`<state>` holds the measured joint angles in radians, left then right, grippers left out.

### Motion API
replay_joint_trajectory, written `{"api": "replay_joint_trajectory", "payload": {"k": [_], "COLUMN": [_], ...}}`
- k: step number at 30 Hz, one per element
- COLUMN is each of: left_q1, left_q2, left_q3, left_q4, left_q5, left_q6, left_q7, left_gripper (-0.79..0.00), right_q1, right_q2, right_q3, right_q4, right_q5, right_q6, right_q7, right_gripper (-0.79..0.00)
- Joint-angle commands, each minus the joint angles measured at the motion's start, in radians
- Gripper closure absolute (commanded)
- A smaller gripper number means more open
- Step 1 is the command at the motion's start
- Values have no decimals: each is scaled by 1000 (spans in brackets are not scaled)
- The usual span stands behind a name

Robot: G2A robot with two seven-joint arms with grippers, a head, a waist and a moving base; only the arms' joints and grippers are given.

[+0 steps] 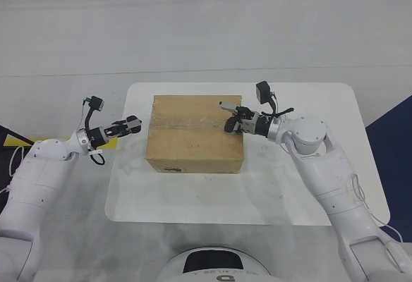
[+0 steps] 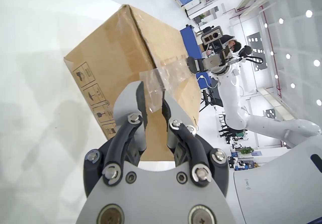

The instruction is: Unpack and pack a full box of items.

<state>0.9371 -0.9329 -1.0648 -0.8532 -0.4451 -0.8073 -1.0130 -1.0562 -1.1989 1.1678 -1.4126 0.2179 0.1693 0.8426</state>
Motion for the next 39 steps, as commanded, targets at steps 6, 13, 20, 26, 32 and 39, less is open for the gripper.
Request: {"api": "replay_joint_trajectory", "payload": {"k": [6,13,20,26,32,39], "left_q1": [8,-2,-32,-34,-35,-34], "left_q2": [19,28,20,24,35,43], "left_q3": [15,45,89,108,109,120], "left_q4": [-17,-11,22,42,60,65], "left_q5": [-48,-59,-66,-109,-137,-149], "left_q6": [3,-9,-15,-12,-4,-10], "left_q7": [-3,10,16,12,4,11], "left_gripper": [-132,-49,0,0,0,0], "right_q1": [0,0,0,0,0,0], "right_q2": [0,0,0,0,0,0], "right_q3": [0,0,0,0,0,0], "right_q4": [0,0,0,0,0,0], "right_q5": [0,0,0,0,0,0], "right_q6": [0,0,0,0,0,0], "right_q7": [0,0,0,0,0,0], "right_gripper": [-785,-785,-785,-785,-785,-785]}}
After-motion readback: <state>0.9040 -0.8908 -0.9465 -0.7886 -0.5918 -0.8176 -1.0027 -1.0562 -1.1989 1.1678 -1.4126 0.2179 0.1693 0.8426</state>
